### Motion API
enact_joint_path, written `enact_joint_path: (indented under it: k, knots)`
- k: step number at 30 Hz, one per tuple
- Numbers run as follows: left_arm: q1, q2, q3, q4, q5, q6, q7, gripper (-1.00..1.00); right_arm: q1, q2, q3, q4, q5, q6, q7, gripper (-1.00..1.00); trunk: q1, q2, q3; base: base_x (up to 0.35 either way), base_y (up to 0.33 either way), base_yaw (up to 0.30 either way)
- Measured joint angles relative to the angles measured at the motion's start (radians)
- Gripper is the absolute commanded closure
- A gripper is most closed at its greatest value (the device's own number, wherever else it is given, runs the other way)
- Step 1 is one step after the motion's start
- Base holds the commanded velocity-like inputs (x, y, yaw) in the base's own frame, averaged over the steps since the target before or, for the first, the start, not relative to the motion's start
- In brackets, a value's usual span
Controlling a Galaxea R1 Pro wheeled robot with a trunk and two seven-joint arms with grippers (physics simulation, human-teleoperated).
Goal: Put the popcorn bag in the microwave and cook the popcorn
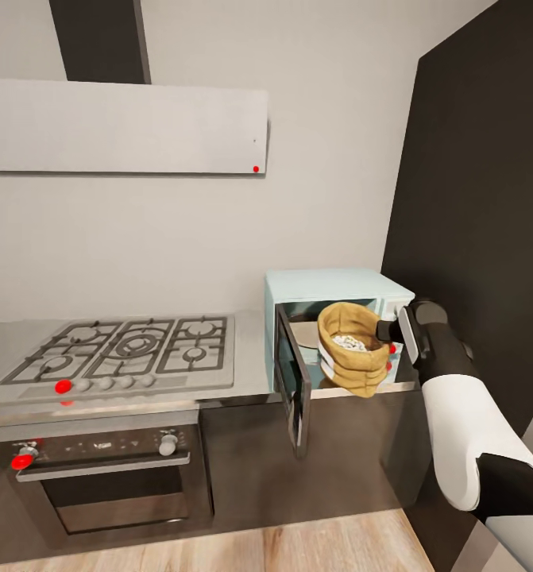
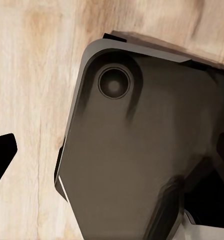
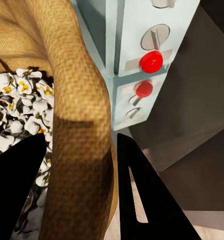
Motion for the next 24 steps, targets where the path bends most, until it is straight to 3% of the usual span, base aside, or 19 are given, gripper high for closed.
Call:
enact_joint_path:
  k: [15, 22, 24]
  knots:
    - [0.000, 0.000, -0.001, 0.000, 0.000, -0.003, 0.000, -1.00, 0.001, 0.000, 0.000, 0.016, 0.006, 0.000, -0.002, 1.00, 0.000, 0.000, 0.000, 0.237, 0.000, 0.000]
    - [0.000, 0.000, -0.001, 0.000, 0.000, -0.003, 0.000, -1.00, 0.001, 0.000, 0.000, 0.016, -0.001, 0.000, -0.005, 1.00, 0.000, 0.000, 0.000, 0.048, 0.000, 0.000]
    - [0.000, 0.000, -0.001, 0.000, 0.000, -0.003, 0.000, -1.00, 0.001, 0.004, -0.001, 0.015, 0.015, 0.000, -0.001, 1.00, 0.000, 0.000, 0.000, 0.001, 0.000, 0.000]
